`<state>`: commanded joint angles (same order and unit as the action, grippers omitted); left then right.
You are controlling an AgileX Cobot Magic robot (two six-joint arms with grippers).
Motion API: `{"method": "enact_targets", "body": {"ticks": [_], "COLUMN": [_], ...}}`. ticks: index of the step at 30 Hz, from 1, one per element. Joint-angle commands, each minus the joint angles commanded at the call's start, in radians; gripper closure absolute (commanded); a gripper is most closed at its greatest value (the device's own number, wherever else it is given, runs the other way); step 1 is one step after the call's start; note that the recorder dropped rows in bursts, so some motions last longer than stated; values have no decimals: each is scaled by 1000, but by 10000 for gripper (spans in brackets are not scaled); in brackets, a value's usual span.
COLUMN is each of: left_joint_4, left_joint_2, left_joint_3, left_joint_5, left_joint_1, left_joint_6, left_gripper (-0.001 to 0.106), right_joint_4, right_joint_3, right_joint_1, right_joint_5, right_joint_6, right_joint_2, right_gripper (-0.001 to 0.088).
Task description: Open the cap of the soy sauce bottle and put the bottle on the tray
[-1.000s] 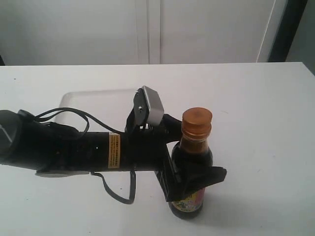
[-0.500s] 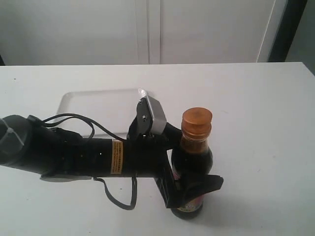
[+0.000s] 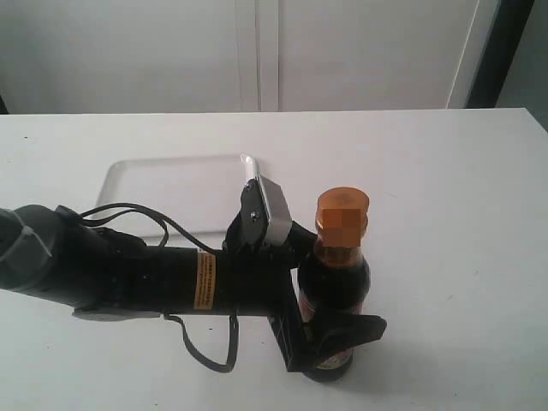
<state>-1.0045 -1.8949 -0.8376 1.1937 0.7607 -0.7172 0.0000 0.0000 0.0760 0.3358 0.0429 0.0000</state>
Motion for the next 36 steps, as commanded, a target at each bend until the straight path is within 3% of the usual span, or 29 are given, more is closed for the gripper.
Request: {"method": "enact_targets", "body": {"ticks": [5,23,25,27,28,29,30,31,36], "left_joint_4": [-7,1,19,22,7,-2,-16,-23,-61], "left_joint_2": [0,-21,-21,-21,-21,-21,-21,-21,-21], "left_joint_3": [0,0,0,0,0,0,0,0,0], "left_joint_5": [-11,-32,2,2,-14,-14,-12,-12,-13], "left_joint_1": [0,0,0,0,0,0,0,0,0], "left_joint_6": [4,15,23,23,23,23,23,23,44], "left_gripper": [193,197,236,422,636,727,943,1040,1053], "right_joint_4": [0,0,0,0,0,0,0,0,0], "right_joint_3": [0,0,0,0,0,0,0,0,0], "right_joint_1": [0,0,0,0,0,0,0,0,0], "right_joint_5": [0,0,0,0,0,0,0,0,0], "right_joint_6": [-2,-2,-2,-2,-2,-2,-2,-2,-2], "right_joint_2": [0,0,0,0,0,0,0,0,0], "right_gripper": [868,868,868,868,868,868,868,868,868]}}
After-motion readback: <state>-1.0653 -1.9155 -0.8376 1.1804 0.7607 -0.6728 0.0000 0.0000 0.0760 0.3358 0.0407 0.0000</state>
